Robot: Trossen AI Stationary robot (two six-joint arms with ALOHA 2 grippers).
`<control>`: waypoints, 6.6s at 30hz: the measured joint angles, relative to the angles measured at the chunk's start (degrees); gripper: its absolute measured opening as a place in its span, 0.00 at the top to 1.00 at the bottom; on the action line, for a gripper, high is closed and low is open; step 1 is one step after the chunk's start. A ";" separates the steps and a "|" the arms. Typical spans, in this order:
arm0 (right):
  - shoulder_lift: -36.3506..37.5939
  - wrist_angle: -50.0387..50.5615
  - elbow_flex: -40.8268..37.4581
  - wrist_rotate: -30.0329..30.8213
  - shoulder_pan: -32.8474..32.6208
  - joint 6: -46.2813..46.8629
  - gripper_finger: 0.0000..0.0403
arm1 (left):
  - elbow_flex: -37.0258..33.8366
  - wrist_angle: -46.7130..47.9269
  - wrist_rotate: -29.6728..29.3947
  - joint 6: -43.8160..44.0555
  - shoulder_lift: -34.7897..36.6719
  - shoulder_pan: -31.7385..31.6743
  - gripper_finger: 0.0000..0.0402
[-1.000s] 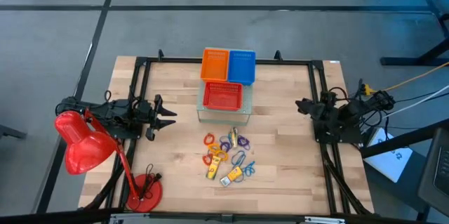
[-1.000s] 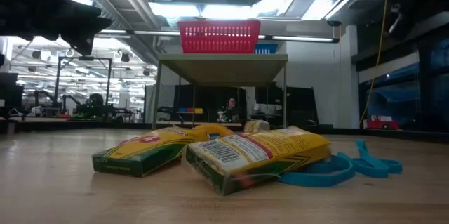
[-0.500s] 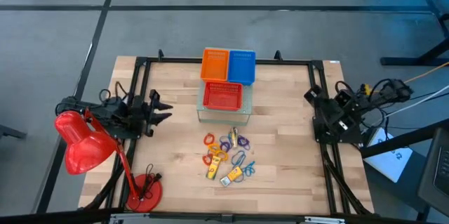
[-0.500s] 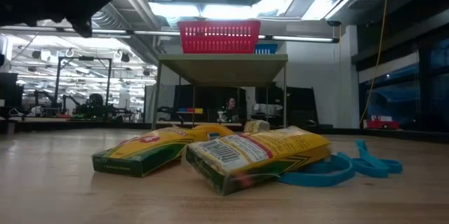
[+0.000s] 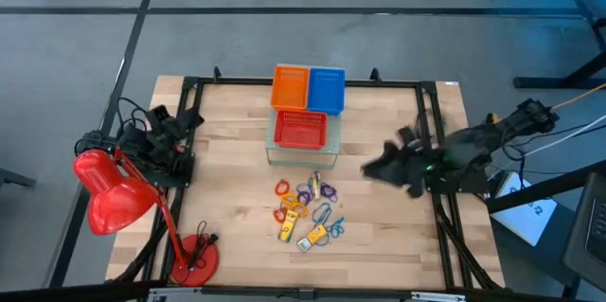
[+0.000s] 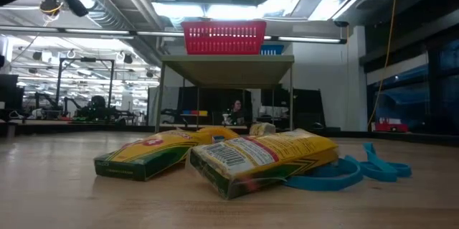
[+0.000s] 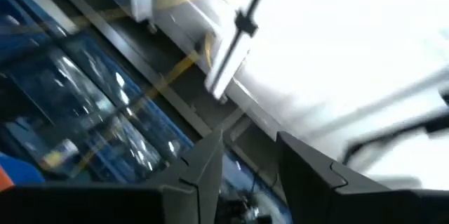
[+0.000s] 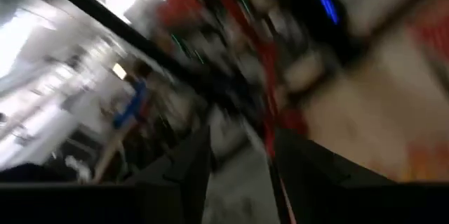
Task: Pick & Place Office Desk Supplies
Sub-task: Put the blue rubber band into the blue bin
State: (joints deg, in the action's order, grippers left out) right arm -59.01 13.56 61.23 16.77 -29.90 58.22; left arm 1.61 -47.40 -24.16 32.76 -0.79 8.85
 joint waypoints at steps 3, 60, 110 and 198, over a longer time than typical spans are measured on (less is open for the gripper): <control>-5.90 7.30 3.88 -6.08 -1.54 7.66 0.60 | 0.03 0.59 6.34 3.46 -0.93 0.38 0.67; -55.77 28.03 14.12 -17.98 3.61 65.43 0.60 | 78.58 92.24 -6.41 -20.99 -52.36 16.05 0.40; -52.06 74.17 69.51 30.89 13.69 18.15 1.00 | 55.18 89.54 -12.77 16.57 -53.49 32.48 0.40; -40.92 43.98 26.27 -13.11 1.86 4.64 0.52 | 55.50 77.12 -14.46 -10.04 -53.30 14.28 0.40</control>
State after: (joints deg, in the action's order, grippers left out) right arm -99.93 57.54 87.50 3.66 -28.04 62.87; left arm 57.10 29.71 -38.62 22.72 -54.08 23.14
